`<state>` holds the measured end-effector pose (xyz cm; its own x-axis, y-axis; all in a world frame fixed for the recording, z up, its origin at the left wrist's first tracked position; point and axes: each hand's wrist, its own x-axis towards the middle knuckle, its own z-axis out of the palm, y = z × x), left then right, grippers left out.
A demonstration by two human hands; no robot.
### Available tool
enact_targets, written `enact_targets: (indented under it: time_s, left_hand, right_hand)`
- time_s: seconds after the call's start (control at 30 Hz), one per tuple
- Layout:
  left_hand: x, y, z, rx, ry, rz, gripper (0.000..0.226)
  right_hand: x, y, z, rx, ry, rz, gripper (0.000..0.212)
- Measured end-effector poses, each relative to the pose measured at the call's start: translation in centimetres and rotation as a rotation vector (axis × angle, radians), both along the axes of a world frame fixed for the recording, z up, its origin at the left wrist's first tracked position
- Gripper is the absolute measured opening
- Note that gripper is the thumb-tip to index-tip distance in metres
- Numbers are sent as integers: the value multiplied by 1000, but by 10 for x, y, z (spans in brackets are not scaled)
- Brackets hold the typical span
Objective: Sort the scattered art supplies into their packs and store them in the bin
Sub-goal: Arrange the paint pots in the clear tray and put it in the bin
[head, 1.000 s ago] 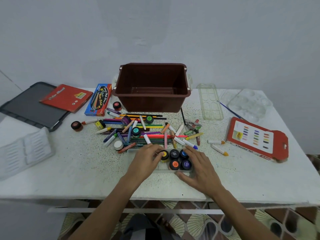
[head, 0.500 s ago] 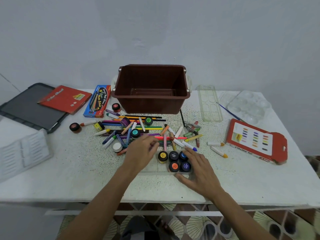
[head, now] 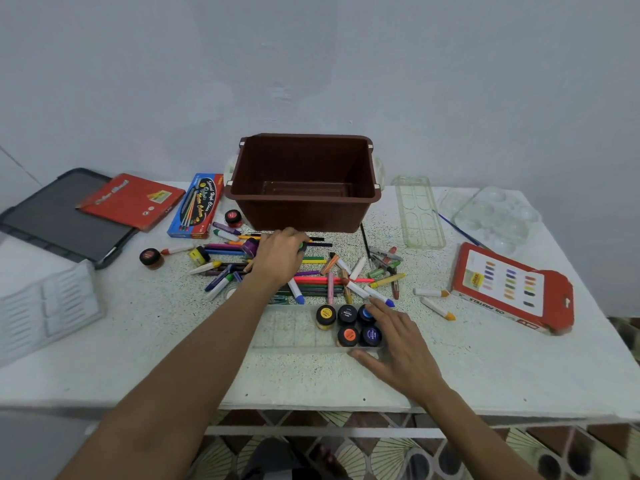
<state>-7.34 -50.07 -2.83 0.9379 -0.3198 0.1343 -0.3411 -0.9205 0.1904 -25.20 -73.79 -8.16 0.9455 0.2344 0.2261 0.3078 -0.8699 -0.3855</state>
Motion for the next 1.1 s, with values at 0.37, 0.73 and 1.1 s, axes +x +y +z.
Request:
enact_targets:
  time_s: [0.37,0.73,1.1]
  left_hand:
    - [-36,7,22,-402,-37,-43,20]
    - [-131,28,4,-611,290,-7,26]
    - [-148,12,-4,-613,470,73,27]
  right_hand:
    - [-1,0,1,-27,4,-9,78]
    - [-2,1,1,-21,0,-11,77]
    - [-1,2,0,-37,8,-18,77]
